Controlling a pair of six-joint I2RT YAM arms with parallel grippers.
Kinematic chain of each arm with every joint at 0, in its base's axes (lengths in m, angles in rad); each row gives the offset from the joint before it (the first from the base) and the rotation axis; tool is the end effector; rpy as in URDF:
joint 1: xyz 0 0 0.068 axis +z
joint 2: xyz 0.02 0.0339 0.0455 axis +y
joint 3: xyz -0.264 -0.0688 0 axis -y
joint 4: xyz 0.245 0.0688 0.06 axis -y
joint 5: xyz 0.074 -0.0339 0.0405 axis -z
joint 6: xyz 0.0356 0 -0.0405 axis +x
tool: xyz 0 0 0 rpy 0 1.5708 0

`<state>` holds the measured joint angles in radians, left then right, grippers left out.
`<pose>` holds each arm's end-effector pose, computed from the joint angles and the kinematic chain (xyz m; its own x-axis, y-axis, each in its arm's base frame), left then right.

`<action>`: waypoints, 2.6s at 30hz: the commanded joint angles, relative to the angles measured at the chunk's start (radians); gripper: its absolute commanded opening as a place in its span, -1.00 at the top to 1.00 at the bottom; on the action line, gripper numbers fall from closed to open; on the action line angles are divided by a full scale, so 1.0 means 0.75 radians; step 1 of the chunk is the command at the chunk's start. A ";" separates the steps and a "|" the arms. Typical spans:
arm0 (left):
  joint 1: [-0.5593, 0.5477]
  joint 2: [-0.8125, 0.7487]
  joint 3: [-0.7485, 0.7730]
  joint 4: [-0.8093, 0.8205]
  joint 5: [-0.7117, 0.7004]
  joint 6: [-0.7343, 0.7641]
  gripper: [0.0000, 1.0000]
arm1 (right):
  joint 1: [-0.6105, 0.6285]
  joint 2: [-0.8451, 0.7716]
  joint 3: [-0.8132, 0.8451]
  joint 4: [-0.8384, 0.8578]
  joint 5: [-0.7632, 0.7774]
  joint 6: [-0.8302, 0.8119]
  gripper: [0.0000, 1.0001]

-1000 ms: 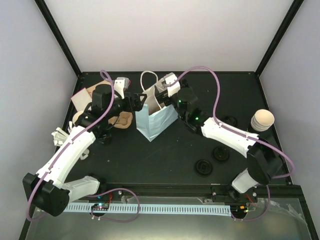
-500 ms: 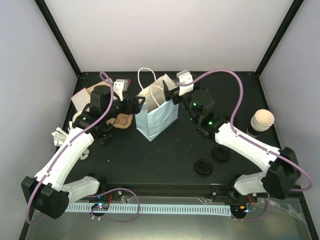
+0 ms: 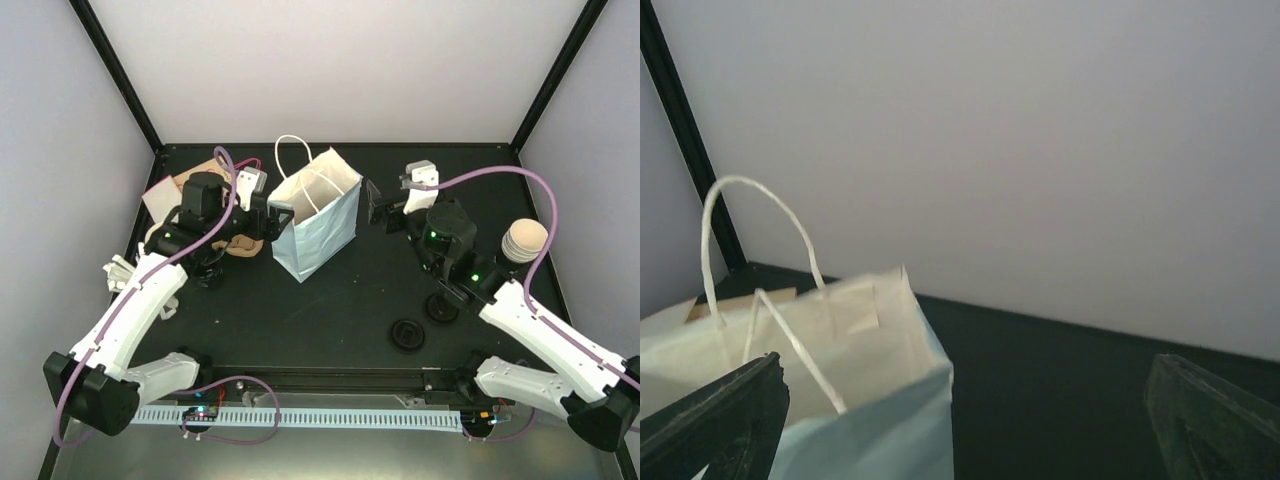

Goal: Pack the takeout coffee

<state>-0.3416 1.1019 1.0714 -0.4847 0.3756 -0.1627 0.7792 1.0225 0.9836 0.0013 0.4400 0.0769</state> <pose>0.2223 -0.0929 0.3487 -0.5573 0.0382 -0.8294 0.5291 0.7862 -0.3193 0.1783 0.1548 0.3852 -0.0522 0.0461 -0.9976 -0.3299 0.9421 0.0608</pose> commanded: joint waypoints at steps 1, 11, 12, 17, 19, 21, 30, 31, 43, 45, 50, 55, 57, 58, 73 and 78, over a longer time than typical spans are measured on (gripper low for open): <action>0.008 0.055 0.064 -0.036 0.081 0.070 -0.85 | 0.001 -0.087 -0.076 -0.189 0.016 0.136 -1.00; 0.008 0.201 0.254 -0.151 -0.062 0.066 -0.64 | 0.002 -0.162 -0.105 -0.335 -0.016 0.185 -1.00; 0.009 0.199 0.272 -0.153 -0.081 0.067 -0.64 | 0.002 -0.170 -0.109 -0.335 -0.014 0.185 -1.00; 0.009 0.184 0.316 -0.137 -0.155 0.066 -0.65 | 0.001 -0.191 -0.110 -0.353 -0.004 0.164 -1.00; 0.009 0.196 0.346 -0.157 -0.188 0.069 -0.67 | 0.001 -0.187 -0.093 -0.374 -0.003 0.151 -1.00; 0.012 0.208 0.370 -0.178 -0.238 0.072 -0.73 | 0.002 -0.176 -0.077 -0.400 -0.004 0.138 -1.00; 0.030 0.312 0.487 -0.243 -0.235 0.135 -0.97 | 0.002 -0.148 -0.030 -0.485 -0.016 0.112 -1.00; 0.030 0.326 0.500 -0.249 -0.237 0.141 -0.98 | 0.001 -0.150 -0.033 -0.489 -0.018 0.113 -1.00; 0.030 0.497 0.637 -0.347 -0.152 0.182 -0.88 | 0.002 -0.112 -0.006 -0.536 -0.055 0.127 -1.00; 0.030 0.515 0.649 -0.352 -0.138 0.182 -0.78 | 0.001 -0.108 -0.007 -0.535 -0.056 0.130 -1.00; 0.028 0.562 0.695 -0.379 -0.110 0.176 -0.54 | 0.002 -0.103 -0.011 -0.534 -0.060 0.133 -1.00; 0.027 0.600 0.735 -0.413 -0.098 0.185 -0.51 | 0.002 -0.103 -0.008 -0.535 -0.071 0.126 -1.00; 0.026 0.614 0.753 -0.434 -0.098 0.195 -0.51 | 0.001 -0.103 -0.007 -0.539 -0.076 0.128 -1.00; 0.026 0.621 0.761 -0.443 -0.098 0.199 -0.51 | 0.002 -0.103 -0.005 -0.542 -0.082 0.130 -1.00; 0.026 0.692 0.848 -0.537 -0.094 0.244 -0.37 | 0.002 -0.092 0.004 -0.560 -0.142 0.141 -1.00; 0.026 0.679 0.848 -0.533 -0.106 0.240 -0.67 | 0.001 -0.074 0.014 -0.582 -0.128 0.151 -1.00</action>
<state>-0.3237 1.6154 1.6680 -0.8627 0.2920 0.0074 0.7792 0.9535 0.9604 -0.4129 0.3431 0.1738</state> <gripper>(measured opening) 0.788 1.000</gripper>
